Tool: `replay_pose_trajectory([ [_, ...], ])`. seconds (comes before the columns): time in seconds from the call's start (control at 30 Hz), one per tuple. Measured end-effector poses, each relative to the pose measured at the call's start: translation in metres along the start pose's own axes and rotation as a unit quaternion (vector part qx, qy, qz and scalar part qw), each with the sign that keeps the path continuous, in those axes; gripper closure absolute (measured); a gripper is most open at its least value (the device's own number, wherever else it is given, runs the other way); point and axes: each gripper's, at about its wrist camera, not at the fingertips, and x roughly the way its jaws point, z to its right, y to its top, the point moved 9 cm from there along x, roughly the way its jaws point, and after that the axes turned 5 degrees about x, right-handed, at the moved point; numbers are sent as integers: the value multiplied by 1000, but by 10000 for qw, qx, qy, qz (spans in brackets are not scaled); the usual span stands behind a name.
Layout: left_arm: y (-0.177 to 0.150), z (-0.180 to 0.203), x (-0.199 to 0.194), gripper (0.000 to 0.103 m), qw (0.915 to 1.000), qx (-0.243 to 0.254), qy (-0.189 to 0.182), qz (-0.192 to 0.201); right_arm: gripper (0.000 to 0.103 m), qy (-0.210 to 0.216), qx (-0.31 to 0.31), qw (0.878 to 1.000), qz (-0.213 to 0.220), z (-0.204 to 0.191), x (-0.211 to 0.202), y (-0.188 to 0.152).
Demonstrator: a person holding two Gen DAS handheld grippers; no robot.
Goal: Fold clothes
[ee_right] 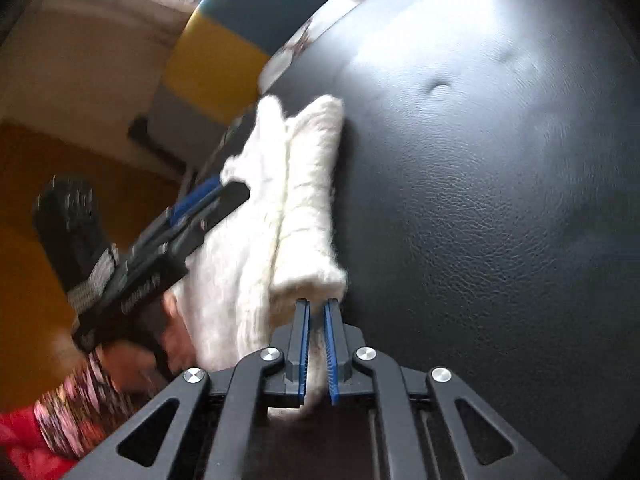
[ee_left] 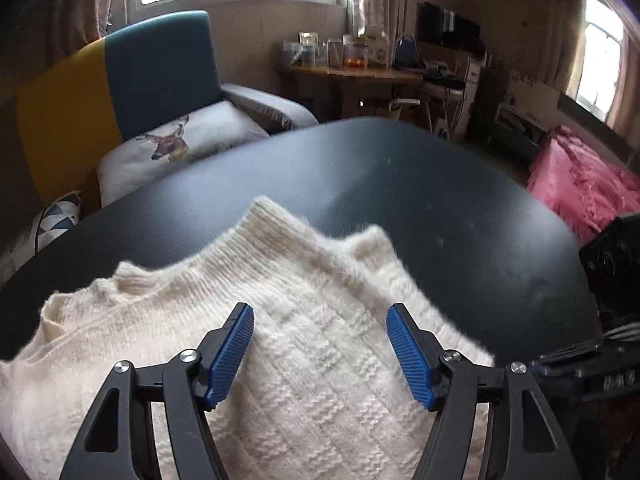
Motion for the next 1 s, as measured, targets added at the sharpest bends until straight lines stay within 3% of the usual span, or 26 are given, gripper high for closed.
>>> replay_pose_trajectory([
  [0.27,-4,1,10,32,9997,11,263,18,95,509,901,9903,928,-9,11,-4],
  [0.43,-7,0,12,29,9996,7,273,36,95,791,1671,9702,1565,1,4,-9],
  [0.53,-7,0,13,28,9997,4,257,30,95,917,1557,9743,1344,-8,12,-11],
  [0.67,-8,-2,13,28,9998,-133,141,52,95,776,1307,9819,1132,-17,14,-1],
  [1.0,-7,-4,5,26,9995,-213,186,132,103,397,1969,9499,2393,-5,2,9],
])
